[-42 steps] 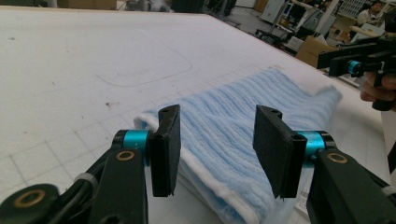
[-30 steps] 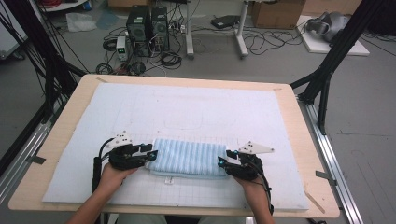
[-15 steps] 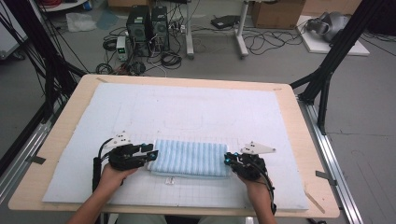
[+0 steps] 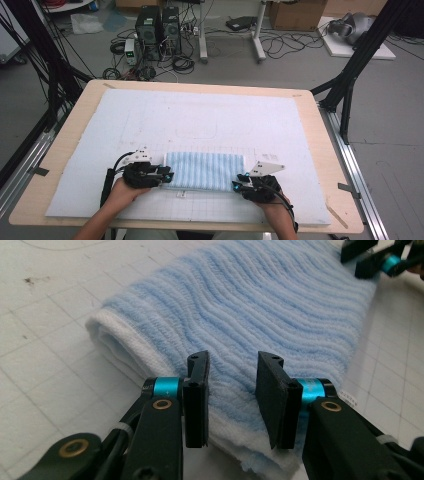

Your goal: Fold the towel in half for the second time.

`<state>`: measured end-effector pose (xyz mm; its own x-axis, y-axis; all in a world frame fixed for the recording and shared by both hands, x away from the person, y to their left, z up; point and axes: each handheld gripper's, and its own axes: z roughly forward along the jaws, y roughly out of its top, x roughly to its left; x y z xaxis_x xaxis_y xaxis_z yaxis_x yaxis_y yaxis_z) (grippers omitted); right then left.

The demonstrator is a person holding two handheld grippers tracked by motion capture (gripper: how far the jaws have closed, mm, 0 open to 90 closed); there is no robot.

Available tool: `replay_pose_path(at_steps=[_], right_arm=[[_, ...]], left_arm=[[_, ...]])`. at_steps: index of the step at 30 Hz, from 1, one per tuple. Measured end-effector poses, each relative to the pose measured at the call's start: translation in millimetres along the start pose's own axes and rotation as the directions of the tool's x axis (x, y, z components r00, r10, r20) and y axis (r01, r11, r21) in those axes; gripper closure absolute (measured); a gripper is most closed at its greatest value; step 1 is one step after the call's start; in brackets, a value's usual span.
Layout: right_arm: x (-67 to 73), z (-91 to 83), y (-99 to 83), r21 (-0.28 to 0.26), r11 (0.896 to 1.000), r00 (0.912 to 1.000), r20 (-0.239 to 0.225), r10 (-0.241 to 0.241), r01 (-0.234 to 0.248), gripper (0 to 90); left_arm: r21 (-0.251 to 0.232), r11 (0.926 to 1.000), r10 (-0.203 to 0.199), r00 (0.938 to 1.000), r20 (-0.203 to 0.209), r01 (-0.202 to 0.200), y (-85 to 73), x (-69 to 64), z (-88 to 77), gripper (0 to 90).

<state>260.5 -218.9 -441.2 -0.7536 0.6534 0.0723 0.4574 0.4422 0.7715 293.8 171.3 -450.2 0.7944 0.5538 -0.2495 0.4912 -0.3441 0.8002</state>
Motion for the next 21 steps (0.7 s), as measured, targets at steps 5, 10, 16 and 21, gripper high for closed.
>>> replay_pose_path(at_steps=[5,10,16,21], right_arm=[[-9.3,-11.2,5.4,-0.109,0.992,0.9973,0.035,0.065,-0.060,54.7],[-18.9,-24.1,14.4,-0.203,0.976,0.9768,0.177,0.120,-0.083,30.4],[-26.5,-37.4,12.0,-0.199,0.976,0.9303,0.335,0.149,-0.085,16.7],[-34.8,-52.0,0.2,-0.224,0.968,0.9185,0.346,0.192,-0.118,11.7]], left_arm=[[-0.083,0.9965,0.008,0.9992,-0.039,-0.011,1.9,5.1,-8.4,56.1],[-0.262,0.9639,0.011,0.9896,-0.143,-0.049,8.7,19.6,-20.2,42.0],[-0.363,0.9314,-0.055,0.9732,-0.223,-0.031,10.6,38.3,-37.6,29.7],[-0.425,0.9050,-0.122,0.9608,-0.249,0.005,10.4,44.9,-51.0,16.9]])
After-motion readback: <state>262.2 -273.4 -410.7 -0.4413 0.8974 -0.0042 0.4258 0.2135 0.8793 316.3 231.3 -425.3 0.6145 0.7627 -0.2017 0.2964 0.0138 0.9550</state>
